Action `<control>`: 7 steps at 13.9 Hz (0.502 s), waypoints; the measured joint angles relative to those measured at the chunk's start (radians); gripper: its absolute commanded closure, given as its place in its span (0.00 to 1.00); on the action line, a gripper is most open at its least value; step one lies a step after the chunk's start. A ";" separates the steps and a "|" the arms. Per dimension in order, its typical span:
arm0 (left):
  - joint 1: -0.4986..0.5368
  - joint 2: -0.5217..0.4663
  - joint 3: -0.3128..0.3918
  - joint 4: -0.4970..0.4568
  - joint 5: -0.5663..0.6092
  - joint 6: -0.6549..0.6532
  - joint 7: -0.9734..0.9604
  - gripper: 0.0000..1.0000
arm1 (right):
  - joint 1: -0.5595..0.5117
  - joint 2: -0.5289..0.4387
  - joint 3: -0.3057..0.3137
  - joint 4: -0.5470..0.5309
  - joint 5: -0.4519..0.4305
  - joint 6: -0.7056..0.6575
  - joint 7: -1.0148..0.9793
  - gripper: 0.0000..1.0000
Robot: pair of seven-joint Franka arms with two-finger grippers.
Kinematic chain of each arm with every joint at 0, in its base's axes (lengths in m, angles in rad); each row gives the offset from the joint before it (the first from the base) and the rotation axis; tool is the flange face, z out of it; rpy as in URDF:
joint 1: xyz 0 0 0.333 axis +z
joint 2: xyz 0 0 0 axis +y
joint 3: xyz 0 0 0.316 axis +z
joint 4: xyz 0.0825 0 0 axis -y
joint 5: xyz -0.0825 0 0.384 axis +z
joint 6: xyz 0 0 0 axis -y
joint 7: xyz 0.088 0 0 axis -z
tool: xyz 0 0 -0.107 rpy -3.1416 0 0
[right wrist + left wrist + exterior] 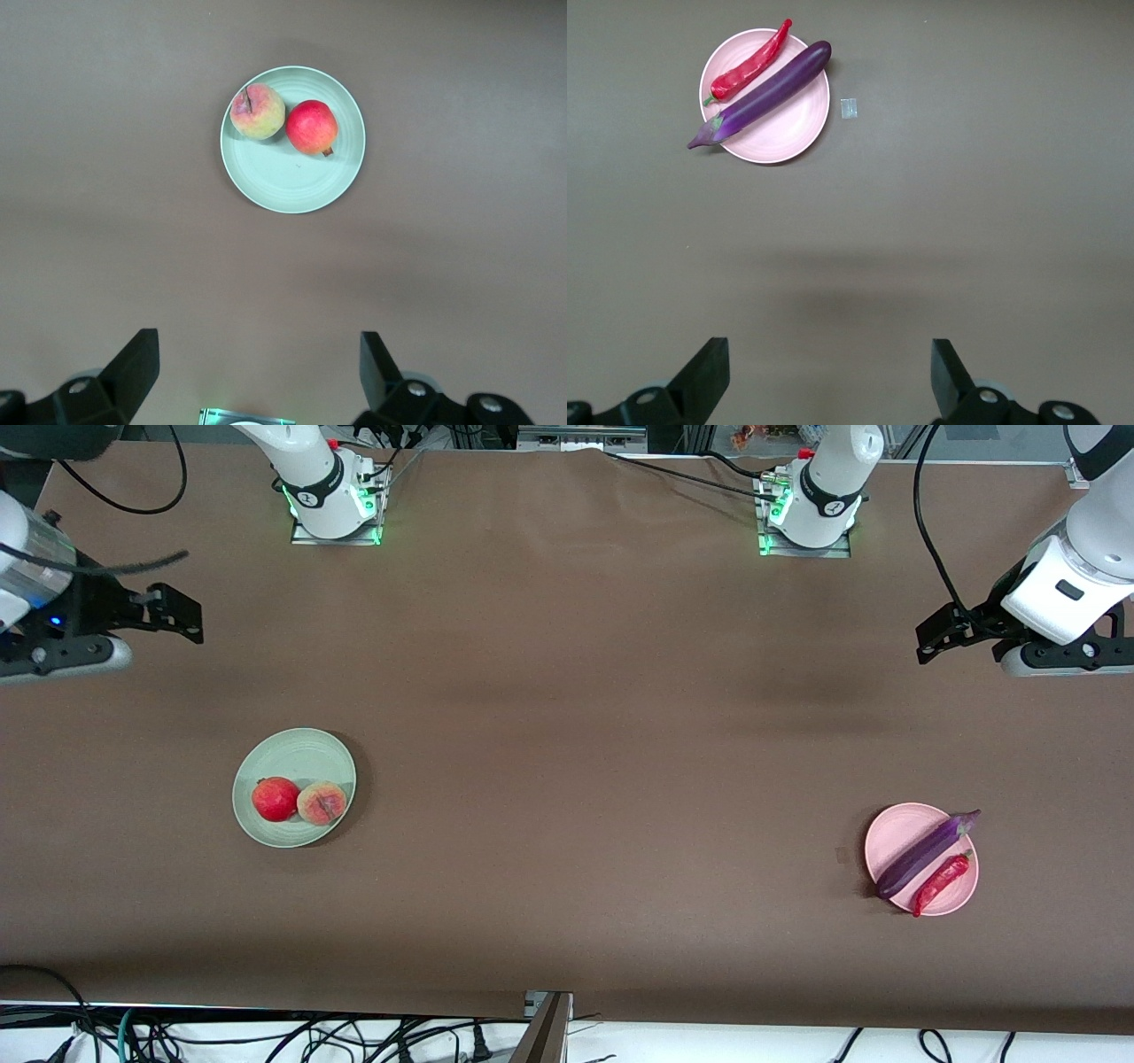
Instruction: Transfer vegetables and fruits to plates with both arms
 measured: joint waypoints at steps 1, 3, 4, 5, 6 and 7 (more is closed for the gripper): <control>0.000 0.000 0.000 0.000 0.000 0.000 0.000 0.00 | -0.006 -0.014 0.000 -0.008 0.000 -0.003 -0.002 0.00; 0.000 0.000 0.000 0.000 0.000 0.000 0.000 0.00 | -0.009 -0.016 -0.004 -0.018 0.000 -0.005 -0.003 0.00; 0.000 0.000 0.000 0.000 0.000 0.000 0.000 0.00 | -0.010 -0.011 -0.005 -0.018 0.000 -0.005 -0.004 0.00; 0.000 0.000 0.000 0.000 0.000 0.000 0.000 0.00 | -0.011 -0.007 -0.006 -0.018 0.000 -0.005 -0.004 0.00; 0.000 0.000 0.000 0.000 0.000 0.000 0.000 0.00 | -0.012 -0.005 -0.006 -0.018 -0.001 -0.005 -0.004 0.00; 0.000 0.000 0.000 0.000 0.000 0.000 0.000 0.00 | -0.012 -0.003 -0.006 -0.018 -0.001 -0.005 -0.004 0.00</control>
